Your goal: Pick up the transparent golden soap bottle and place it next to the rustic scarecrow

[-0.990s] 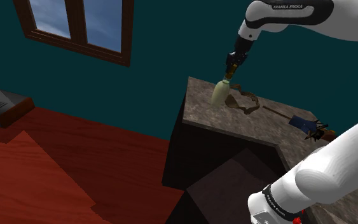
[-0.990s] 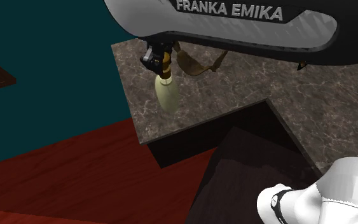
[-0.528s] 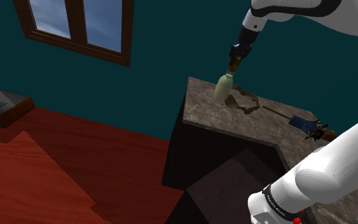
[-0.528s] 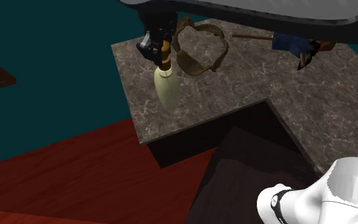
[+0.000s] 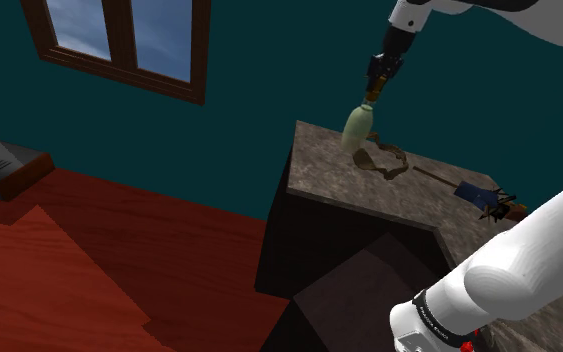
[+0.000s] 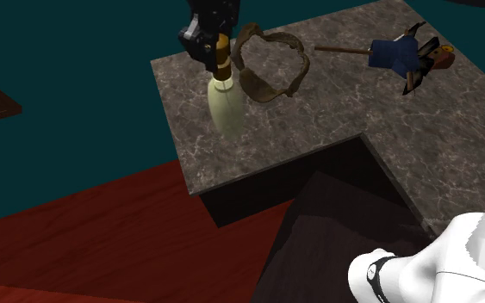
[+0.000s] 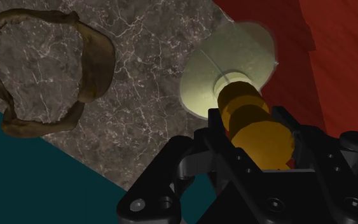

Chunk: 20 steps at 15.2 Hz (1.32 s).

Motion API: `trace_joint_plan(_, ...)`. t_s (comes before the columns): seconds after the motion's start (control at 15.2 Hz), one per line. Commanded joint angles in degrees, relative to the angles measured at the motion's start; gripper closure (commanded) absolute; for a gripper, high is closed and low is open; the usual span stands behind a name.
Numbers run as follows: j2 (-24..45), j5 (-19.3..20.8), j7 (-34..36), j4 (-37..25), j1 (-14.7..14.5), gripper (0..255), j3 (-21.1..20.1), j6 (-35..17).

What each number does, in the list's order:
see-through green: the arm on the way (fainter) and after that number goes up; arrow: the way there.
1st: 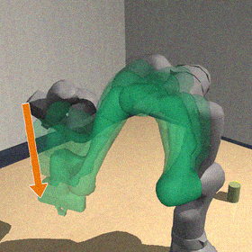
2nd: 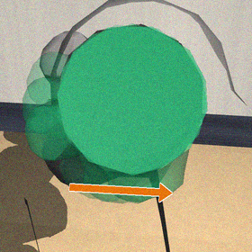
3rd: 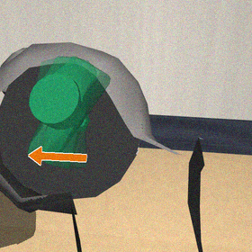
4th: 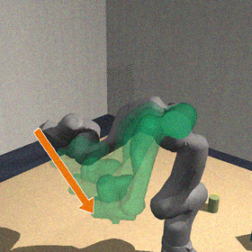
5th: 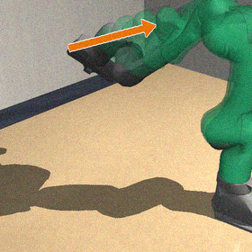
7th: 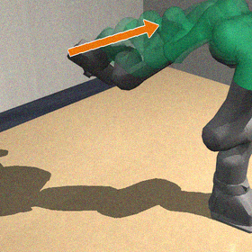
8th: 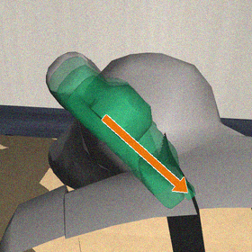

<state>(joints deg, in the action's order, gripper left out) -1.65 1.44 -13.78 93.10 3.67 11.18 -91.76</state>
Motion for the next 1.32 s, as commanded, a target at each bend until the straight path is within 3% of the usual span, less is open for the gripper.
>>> trace_joint_plan(0.0, 0.32, -0.07, 0.0, -2.0, -0.02, 255, -0.02, 1.68)
trace_joint_plan(0.73, 3.95, -0.77, -0.66, -15.25, 0.26, 255, 0.25, 11.35)
trace_joint_plan(1.25, 8.69, -1.79, -1.41, -28.2, 0.91, 255, 0.66, 19.64)
